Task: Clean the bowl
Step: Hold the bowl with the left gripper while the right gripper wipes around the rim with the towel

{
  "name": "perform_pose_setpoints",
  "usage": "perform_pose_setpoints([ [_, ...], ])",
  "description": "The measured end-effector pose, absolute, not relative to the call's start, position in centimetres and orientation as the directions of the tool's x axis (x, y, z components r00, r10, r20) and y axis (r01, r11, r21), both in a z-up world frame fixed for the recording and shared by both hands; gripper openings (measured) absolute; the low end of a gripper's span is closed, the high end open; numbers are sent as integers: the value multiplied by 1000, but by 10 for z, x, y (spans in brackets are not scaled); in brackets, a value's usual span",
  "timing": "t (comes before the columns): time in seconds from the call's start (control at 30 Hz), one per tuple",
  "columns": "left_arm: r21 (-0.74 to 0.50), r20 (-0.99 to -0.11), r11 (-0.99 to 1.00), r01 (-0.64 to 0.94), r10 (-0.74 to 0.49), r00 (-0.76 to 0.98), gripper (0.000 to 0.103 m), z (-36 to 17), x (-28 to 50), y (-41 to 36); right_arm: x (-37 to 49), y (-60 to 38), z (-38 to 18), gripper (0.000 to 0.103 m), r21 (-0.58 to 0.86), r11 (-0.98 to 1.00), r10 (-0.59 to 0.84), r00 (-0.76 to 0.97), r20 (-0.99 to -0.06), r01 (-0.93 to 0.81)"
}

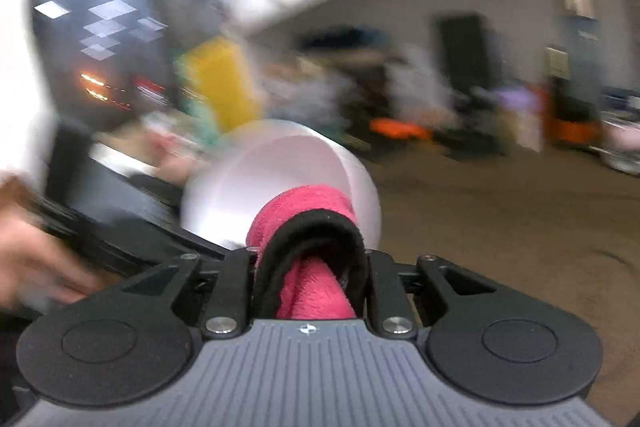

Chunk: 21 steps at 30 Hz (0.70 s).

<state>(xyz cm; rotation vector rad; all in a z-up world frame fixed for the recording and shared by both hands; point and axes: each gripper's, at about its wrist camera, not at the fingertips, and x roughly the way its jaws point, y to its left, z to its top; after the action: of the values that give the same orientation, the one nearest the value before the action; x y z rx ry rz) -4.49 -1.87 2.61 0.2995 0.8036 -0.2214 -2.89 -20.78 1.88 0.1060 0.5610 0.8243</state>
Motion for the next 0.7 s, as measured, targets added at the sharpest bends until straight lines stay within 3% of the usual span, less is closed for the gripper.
perform_pose_setpoints([
  [0.13,215,-734,925,312,-58,677,50,23,-42,-28,-24,-208,22,27,340,642,758,502,-417,-687],
  [0.23,218,-737,922,319,-59,673,50,23,-39,-27,-25,-200,22,43,337,615,773,460,-437,-713],
  [0.3,219,-739,920,325,-61,671,51,23,-39,-27,-26,-191,20,46,315,608,770,446,-456,-728],
  [0.4,216,-746,923,317,-54,664,58,24,-39,-25,-31,-175,20,31,209,645,720,494,-487,-735],
  [0.47,206,-748,933,295,-44,662,74,24,-42,-22,-37,-172,19,25,161,671,692,533,-487,-724],
  [0.53,161,-747,951,263,-57,662,81,24,-46,-17,-40,-174,19,23,151,686,681,556,-477,-711],
  [0.7,-64,-691,996,69,-94,717,78,7,-55,-9,-43,-172,19,21,116,735,634,617,-467,-668],
])
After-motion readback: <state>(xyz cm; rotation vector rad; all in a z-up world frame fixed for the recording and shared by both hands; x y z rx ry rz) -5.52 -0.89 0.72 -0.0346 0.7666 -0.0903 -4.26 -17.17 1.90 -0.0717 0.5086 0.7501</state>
